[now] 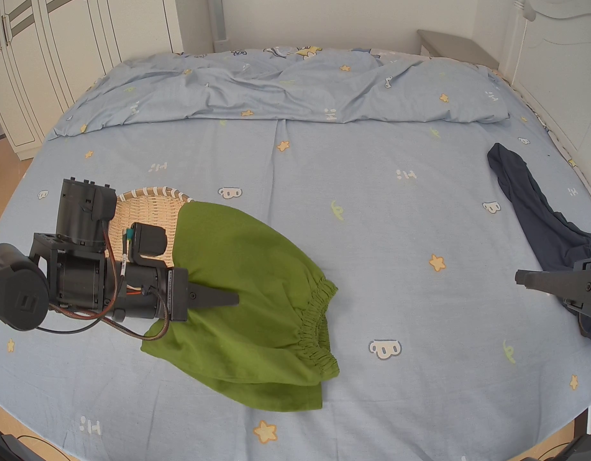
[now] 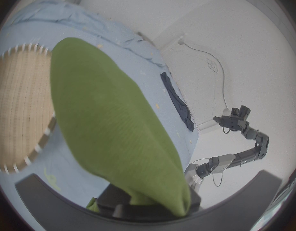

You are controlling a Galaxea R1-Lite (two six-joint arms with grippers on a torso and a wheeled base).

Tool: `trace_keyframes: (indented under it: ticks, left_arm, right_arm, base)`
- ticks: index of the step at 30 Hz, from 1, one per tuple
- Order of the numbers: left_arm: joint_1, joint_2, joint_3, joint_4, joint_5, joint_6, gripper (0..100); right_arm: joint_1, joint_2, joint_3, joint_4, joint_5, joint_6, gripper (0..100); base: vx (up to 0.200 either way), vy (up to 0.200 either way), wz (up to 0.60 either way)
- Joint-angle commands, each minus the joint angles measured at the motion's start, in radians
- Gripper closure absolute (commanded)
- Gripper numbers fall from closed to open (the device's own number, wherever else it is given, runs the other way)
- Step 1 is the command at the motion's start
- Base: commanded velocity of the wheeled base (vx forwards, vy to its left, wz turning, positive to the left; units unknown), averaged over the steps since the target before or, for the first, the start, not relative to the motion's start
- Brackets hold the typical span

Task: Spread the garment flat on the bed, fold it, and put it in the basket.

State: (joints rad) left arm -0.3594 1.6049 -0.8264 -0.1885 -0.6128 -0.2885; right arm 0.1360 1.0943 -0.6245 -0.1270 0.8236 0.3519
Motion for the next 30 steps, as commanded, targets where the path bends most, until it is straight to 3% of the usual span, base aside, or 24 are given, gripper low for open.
trace_keyframes:
  ticks: [1, 4, 11, 16, 23, 30]
  left_arm:
    - [0.002, 0.015, -0.068, 0.001, -0.001, 0.058, 100]
    - [0.003, 0.017, -0.089, 0.006, -0.001, 0.075, 100]
    - [0.016, 0.021, -0.269, 0.187, 0.002, 0.166, 100]
    - [0.062, 0.017, -0.267, 0.175, 0.008, 0.198, 100]
    - [0.123, 0.017, -0.241, 0.037, 0.005, 0.187, 100]
    - [0.155, 0.017, -0.165, -0.189, 0.005, 0.18, 100]
  right_arm:
    - [0.007, 0.001, 0.002, 0.0, -0.026, -0.001, 0]
    - [0.011, 0.001, 0.002, 0.0, -0.035, -0.001, 0]
    - [0.014, 0.001, 0.003, 0.0, -0.041, -0.002, 0]
    - [0.013, 0.001, 0.003, 0.0, -0.041, -0.002, 0]
    - [0.014, 0.01, 0.009, 0.0, -0.041, -0.002, 0]
    - [0.014, 0.007, 0.008, 0.0, -0.041, -0.002, 0]
  base:
    - [0.0, 0.0, 0.0]
    - [0.0, 0.0, 0.0]
    - [0.0, 0.0, 0.0]
    - [0.0, 0.0, 0.0]
    - [0.0, 0.0, 0.0]
    - [0.0, 0.0, 0.0]
